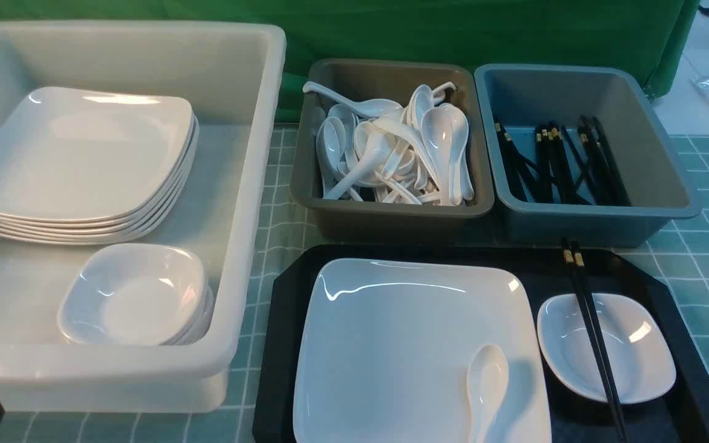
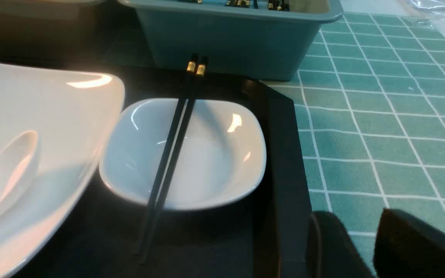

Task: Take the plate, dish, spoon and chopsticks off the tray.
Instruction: Use the right arm to grab a pair of chopsticks from the plate

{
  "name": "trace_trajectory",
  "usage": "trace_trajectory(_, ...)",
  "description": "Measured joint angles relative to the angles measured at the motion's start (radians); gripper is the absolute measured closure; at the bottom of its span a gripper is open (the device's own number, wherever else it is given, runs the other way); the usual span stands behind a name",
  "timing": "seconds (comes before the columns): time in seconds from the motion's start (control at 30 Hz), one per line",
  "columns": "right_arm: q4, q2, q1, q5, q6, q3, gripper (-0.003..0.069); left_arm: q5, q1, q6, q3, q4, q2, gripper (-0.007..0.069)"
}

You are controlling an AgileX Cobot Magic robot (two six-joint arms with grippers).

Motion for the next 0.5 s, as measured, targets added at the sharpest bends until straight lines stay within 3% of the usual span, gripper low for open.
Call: trace_trajectory(0.5,0.000,0.000,0.000,0.000,0.000,0.000,0.0424,0.000,0.000,0.000,0.000,0.000,0.000,0.0608)
